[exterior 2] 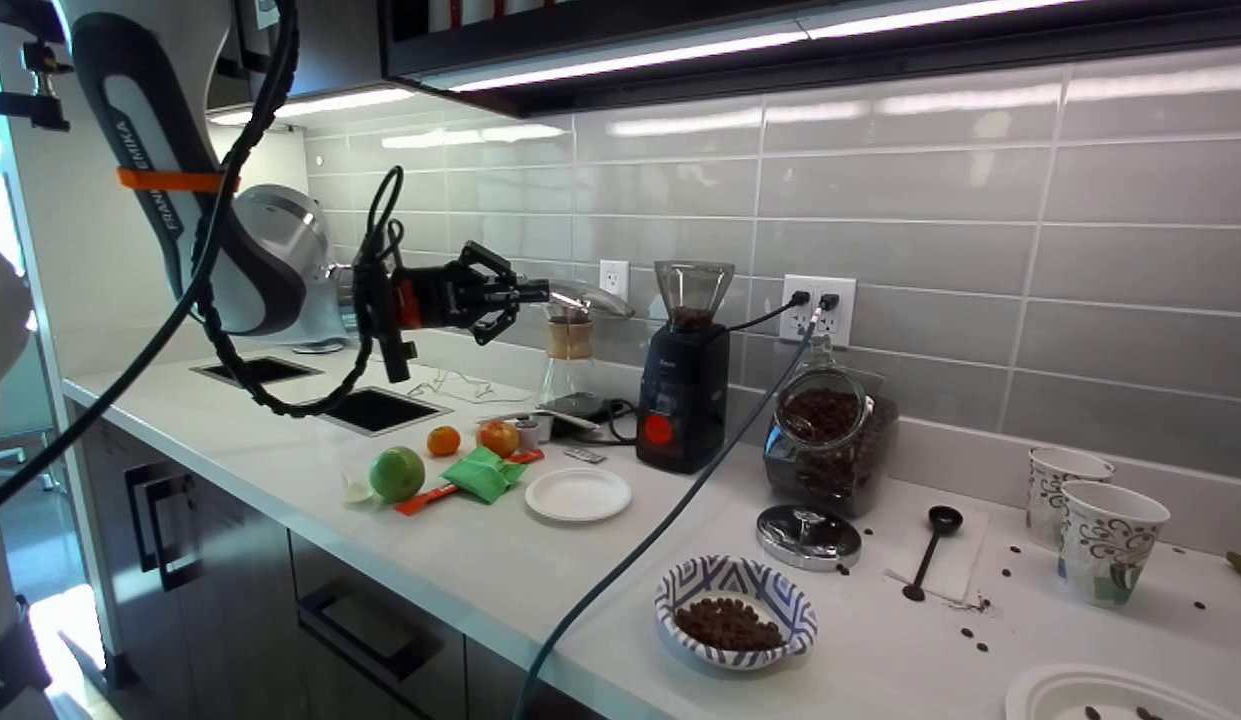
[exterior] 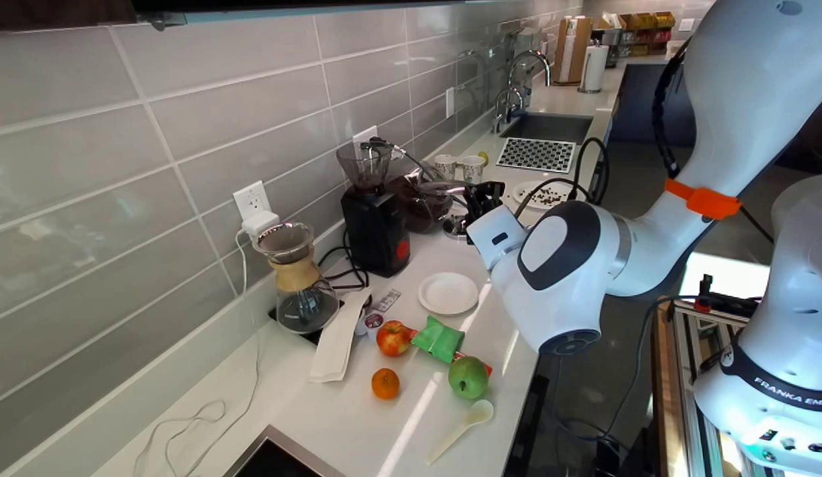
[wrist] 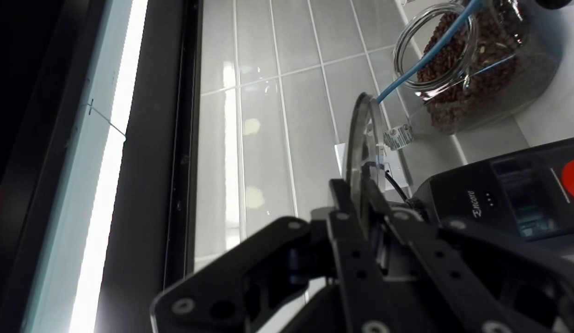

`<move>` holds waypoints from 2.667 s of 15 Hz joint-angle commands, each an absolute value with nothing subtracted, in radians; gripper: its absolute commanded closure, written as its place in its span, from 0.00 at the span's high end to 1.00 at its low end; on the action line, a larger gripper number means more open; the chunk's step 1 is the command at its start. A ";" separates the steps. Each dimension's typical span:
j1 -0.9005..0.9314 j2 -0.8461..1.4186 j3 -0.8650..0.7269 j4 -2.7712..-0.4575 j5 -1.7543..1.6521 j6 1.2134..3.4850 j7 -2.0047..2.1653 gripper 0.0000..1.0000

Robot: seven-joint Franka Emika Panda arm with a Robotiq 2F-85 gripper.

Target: Pick up the clear lid on the white plate and put it on the black machine

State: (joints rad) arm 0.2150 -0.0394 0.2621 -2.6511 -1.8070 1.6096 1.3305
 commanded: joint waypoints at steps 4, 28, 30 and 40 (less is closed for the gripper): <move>0.187 -0.029 0.199 -2.596 -1.954 1.600 1.324 0.03; 0.064 0.117 0.079 -2.326 -2.414 1.835 1.219 0.03; 0.056 0.134 0.076 -2.305 -2.423 1.850 1.211 0.03; 0.034 0.205 0.074 -2.212 -2.435 1.903 1.188 0.03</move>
